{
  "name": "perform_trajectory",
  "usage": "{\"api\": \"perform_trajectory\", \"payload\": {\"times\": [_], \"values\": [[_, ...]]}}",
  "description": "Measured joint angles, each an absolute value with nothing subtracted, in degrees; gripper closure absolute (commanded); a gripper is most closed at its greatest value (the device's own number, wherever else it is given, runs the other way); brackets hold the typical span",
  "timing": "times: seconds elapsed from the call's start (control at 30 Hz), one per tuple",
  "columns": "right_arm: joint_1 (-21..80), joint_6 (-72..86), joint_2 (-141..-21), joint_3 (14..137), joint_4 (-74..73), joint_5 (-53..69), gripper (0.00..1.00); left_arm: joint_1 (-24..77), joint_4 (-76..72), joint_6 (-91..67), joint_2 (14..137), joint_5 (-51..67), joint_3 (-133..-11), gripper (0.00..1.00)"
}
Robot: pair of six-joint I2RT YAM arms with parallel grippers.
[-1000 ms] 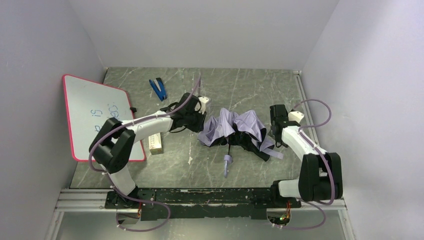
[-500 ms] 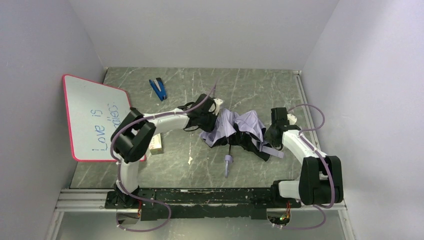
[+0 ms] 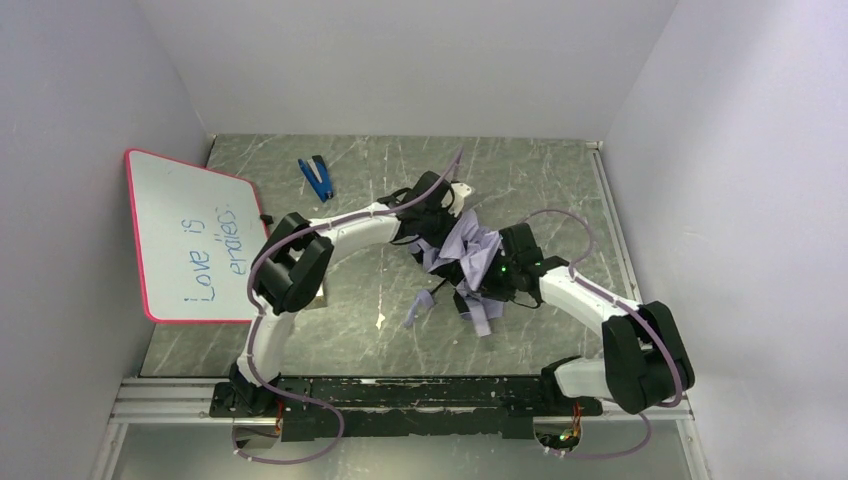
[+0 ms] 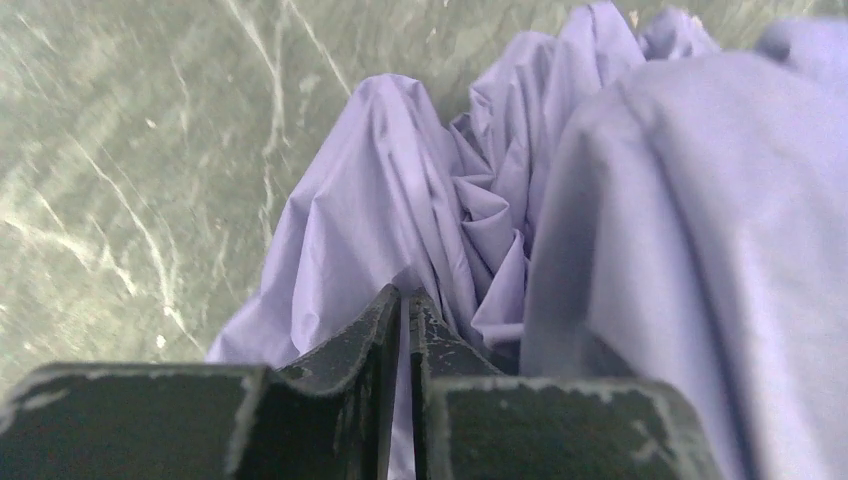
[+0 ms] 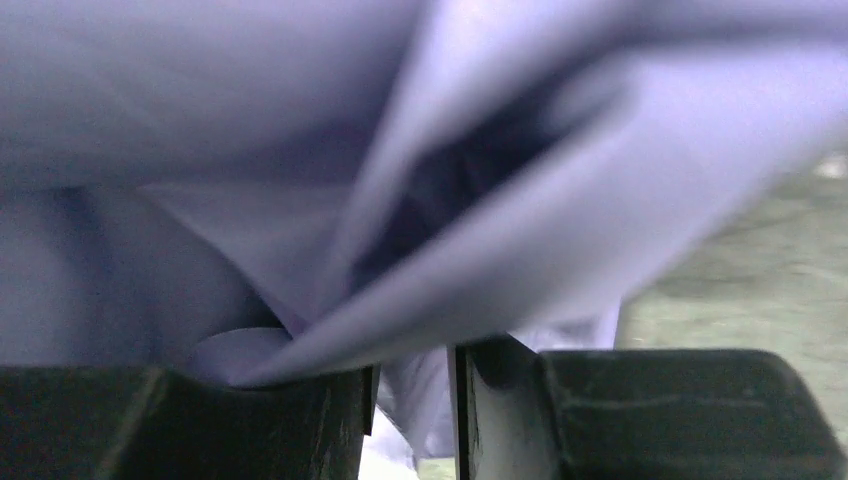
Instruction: Put away the umbrella
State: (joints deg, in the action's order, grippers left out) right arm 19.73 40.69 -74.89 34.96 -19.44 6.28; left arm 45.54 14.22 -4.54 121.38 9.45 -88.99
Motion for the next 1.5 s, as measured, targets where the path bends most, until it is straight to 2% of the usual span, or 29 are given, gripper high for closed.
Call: {"api": "perform_trajectory", "payload": {"times": [0.17,0.3,0.47,0.63,0.83,1.07,1.1,1.17,1.23,1.37,1.5], "values": [[21.8,42.3,-75.1,34.9,-17.9,7.2,0.61,45.2,15.5,-2.6,121.5,7.6,-91.5,0.64],[21.8,42.3,-73.3,35.1,-20.7,2.8,0.52,43.3,16.1,-2.8,118.6,6.0,-89.4,0.54],[21.8,42.6,-64.7,35.8,-27.0,-3.4,0.35,37.9,15.9,-3.7,108.0,3.7,-82.3,0.48],[21.8,43.7,-55.1,35.9,-33.6,-3.6,0.29,34.2,14.7,-4.8,95.7,2.0,-74.0,0.45],[21.8,44.4,-45.8,34.9,-39.3,3.9,0.29,35.4,13.6,-6.2,88.9,4.1,-65.9,0.41],[22.4,44.8,-41.9,29.6,-40.5,13.8,0.29,40.2,12.1,-9.6,84.3,5.6,-55.2,0.35],[22.5,44.9,-41.1,28.6,-40.5,14.4,0.29,42.3,11.1,-10.5,83.2,5.7,-53.2,0.32],[22.7,45.3,-39.6,26.4,-39.7,15.4,0.28,45.5,9.2,-11.9,81.5,5.8,-50.3,0.21],[23.1,45.9,-38.4,23.4,-37.9,16.4,0.28,48.9,6.5,-13.4,80.4,5.9,-47.3,0.16],[23.8,46.9,-36.7,17.6,-34.2,17.2,0.27,53.1,2.5,-15.3,80.8,4.7,-43.6,0.09],[24.2,48.1,-36.1,13.1,-27.9,18.5,0.27,54.9,-0.1,-15.2,84.3,1.5,-43.7,0.08]]}}
